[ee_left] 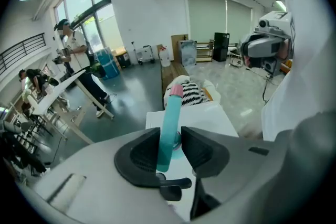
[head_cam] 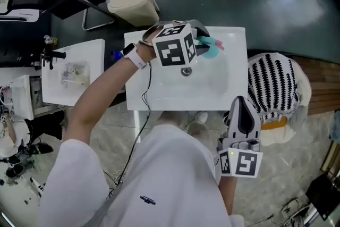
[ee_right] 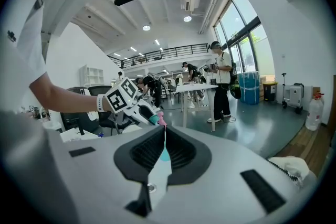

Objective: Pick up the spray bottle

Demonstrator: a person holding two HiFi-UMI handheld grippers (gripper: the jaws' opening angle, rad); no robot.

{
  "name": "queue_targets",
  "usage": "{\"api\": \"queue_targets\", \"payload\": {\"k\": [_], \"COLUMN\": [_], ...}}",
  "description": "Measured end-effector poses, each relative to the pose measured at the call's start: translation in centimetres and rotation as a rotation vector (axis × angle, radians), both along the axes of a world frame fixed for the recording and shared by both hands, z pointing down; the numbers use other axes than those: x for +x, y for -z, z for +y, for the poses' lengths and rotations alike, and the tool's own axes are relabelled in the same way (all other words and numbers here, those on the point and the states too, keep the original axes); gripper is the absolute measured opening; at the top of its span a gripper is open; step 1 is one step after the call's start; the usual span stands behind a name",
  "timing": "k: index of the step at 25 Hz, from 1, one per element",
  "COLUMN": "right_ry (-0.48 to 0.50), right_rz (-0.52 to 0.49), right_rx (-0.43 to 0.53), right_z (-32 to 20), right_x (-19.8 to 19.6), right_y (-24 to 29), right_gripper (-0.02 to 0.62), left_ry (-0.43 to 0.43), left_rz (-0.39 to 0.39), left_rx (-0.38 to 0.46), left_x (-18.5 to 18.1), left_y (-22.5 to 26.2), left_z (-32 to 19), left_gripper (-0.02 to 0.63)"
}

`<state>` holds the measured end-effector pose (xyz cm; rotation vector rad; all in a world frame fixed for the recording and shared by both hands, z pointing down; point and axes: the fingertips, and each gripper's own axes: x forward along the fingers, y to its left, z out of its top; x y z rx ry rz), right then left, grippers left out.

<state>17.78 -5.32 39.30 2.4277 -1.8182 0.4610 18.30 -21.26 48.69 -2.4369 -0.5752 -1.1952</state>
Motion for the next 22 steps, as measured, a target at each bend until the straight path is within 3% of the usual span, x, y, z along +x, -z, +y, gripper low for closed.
{"api": "queue_targets", "payload": {"k": [11,22], "right_ry": [0.053,0.124], "right_rz": [0.024,0.029], "right_rx": [0.052,0.069], "right_z": [3.5,4.4], "right_x": [-1.0,-2.6], "right_y": [2.2,3.0], "right_gripper": [0.008,0.007], "left_ry": [0.349,0.716], "left_rz": [0.143,0.33], "left_rx": [-0.128,-0.14], "left_x": [-4.1,-12.3], "left_y": [5.7,9.5], "left_z": [5.9,9.6], "left_gripper": [0.121,0.121]}}
